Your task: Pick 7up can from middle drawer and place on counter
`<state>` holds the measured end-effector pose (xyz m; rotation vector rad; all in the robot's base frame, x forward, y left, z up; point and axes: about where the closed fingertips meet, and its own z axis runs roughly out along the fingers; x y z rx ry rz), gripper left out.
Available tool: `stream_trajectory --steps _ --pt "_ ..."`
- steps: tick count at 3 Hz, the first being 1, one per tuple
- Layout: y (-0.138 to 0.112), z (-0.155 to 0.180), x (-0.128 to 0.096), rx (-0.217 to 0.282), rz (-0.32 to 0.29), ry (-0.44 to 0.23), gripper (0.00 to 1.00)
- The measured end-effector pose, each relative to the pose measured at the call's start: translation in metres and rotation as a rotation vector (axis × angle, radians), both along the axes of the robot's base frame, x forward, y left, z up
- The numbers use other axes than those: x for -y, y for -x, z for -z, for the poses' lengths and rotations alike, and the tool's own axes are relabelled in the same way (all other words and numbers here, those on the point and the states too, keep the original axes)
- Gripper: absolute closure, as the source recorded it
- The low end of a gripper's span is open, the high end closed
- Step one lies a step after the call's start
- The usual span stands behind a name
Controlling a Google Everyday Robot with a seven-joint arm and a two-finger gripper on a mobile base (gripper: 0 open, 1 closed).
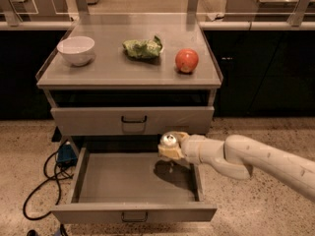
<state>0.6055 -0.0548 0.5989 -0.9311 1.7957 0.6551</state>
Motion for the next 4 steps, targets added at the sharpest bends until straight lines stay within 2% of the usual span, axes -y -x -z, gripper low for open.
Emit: stream_trajectory --steps 1,2,3,4 --pt "-0.027 -0.072 0.002 0.063 -0.032 -0.073 1.0" --pt "-0.036 -0.144 -0.008 0.104 -0.091 -0.098 1.0" --pt "-0.036 -0.144 -0.008 0.104 -0.091 -0.098 1.0" --pt "-0.034 -0.126 -0.014 0.061 -0.096 -0.088 1.0"
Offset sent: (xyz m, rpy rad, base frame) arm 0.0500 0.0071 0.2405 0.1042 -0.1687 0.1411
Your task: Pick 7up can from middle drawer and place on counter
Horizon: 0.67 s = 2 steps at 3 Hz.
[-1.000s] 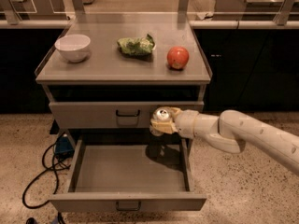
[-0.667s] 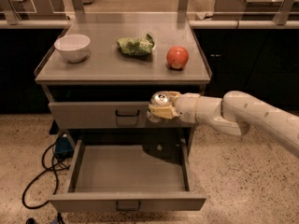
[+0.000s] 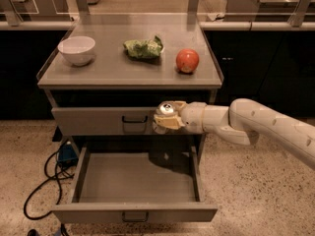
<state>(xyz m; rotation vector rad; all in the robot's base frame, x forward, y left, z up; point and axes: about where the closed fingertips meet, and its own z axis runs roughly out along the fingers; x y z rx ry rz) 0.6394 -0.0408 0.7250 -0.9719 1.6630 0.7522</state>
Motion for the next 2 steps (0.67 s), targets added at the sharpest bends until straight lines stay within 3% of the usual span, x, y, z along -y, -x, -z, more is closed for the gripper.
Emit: stream_trajectory --steps 1,2 --pt "0.011 -0.024 -0.009 -0.032 -0.058 0.051 1.0" --pt "0.016 -0.109 -0.018 0.009 -0.139 0.102 1.0"
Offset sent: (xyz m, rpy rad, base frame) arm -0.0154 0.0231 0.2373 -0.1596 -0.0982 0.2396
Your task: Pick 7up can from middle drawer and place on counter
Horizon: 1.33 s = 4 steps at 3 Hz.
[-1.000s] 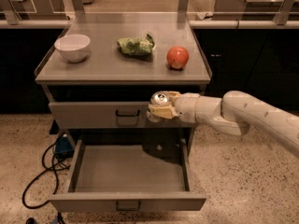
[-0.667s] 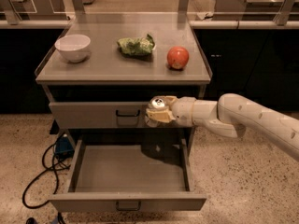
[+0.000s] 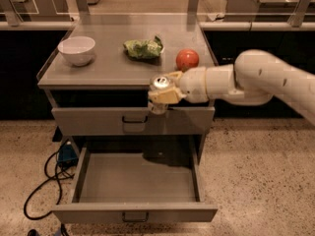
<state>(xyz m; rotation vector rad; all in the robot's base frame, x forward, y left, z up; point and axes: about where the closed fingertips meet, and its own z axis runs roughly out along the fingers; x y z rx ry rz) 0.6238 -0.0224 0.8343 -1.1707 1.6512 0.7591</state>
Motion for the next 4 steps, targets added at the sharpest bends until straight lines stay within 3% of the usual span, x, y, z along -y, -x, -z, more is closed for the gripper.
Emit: stream_trajectory --steps 1,2,3,4 --pt "-0.003 -0.096 -0.013 0.105 -0.085 0.017 1.0" --pt "-0.032 -0.145 -0.026 0.155 -0.12 0.004 1.0" --pt "-0.078 -0.126 -0.05 0.064 -0.159 0.016 1.0" --pt "-0.114 -0.084 -0.078 -0.089 -0.187 0.064 1.0"
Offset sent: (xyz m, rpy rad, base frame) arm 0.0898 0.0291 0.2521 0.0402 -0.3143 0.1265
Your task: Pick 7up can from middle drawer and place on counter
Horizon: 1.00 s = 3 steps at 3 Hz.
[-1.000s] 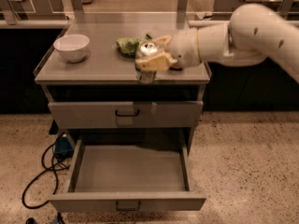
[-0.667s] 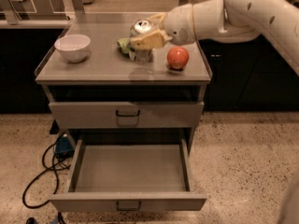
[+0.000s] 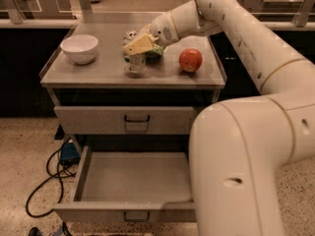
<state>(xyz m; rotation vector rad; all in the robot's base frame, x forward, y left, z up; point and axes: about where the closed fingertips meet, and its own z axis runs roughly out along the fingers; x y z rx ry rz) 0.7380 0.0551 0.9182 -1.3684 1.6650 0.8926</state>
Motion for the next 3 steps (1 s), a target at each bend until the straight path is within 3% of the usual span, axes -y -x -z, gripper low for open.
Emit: stream_trajectory --steps 1,2,3 --pt "-0.022 0.018 -0.008 -0.094 0.012 0.053 1.0" --pt "-0.029 -0.001 -0.009 -0.053 0.019 0.056 0.84" --pt "-0.029 -0.001 -0.009 -0.053 0.019 0.056 0.61"
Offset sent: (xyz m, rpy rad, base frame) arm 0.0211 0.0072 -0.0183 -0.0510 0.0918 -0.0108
